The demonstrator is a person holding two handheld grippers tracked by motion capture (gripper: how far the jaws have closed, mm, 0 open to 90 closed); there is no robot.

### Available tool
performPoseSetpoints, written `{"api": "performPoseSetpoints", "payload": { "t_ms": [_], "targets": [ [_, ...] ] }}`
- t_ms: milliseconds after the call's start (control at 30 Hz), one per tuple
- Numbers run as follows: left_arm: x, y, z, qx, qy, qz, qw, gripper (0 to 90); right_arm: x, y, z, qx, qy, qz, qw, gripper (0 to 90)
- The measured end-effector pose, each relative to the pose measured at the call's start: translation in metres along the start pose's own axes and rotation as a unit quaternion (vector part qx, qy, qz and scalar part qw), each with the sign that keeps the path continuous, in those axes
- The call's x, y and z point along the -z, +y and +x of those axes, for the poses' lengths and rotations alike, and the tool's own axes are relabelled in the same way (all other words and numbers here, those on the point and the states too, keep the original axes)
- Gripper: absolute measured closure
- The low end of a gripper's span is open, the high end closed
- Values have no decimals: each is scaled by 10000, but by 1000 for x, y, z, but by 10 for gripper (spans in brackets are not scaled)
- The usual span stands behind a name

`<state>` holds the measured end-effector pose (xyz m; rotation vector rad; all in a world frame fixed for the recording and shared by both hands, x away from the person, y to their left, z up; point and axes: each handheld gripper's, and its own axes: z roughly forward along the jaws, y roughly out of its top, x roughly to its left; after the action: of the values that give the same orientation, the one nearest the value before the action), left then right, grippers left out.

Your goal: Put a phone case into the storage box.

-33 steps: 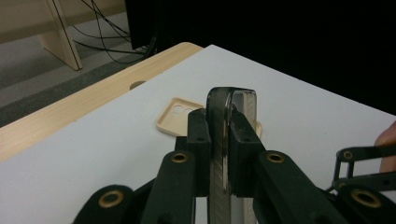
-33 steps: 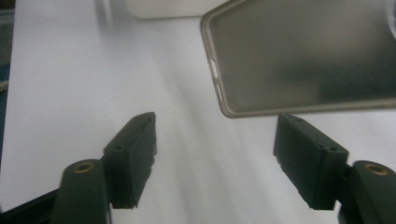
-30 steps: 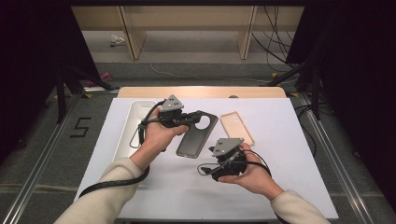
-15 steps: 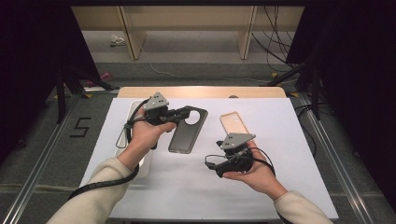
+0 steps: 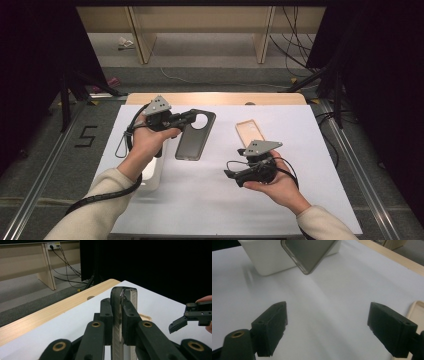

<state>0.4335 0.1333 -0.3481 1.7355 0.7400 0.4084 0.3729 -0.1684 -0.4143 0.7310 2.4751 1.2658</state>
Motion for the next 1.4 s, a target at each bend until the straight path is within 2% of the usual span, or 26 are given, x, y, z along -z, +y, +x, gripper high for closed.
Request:
{"api": "performPoseSetpoints", "payload": {
  "t_ms": [300, 333, 800, 1400],
  "targets": [
    [7, 5, 6, 30, 26, -143, 9999, 812, 6, -3, -5, -203, -82, -151, 9996, 173],
    [8, 6, 7, -17, 50, -151, 9999, 812, 7, -4, -6, -241, -98, -157, 9995, 172],
    [15, 6, 20, 52, 91, -309, 9995, 811, 14, -7, -12, -425, -234, -283, 9984, 178],
    [27, 13, 35, 44, 172, -454, 9988, 811, 17, -10, -15, -525, -312, -339, 9976, 178]
  ]
}}
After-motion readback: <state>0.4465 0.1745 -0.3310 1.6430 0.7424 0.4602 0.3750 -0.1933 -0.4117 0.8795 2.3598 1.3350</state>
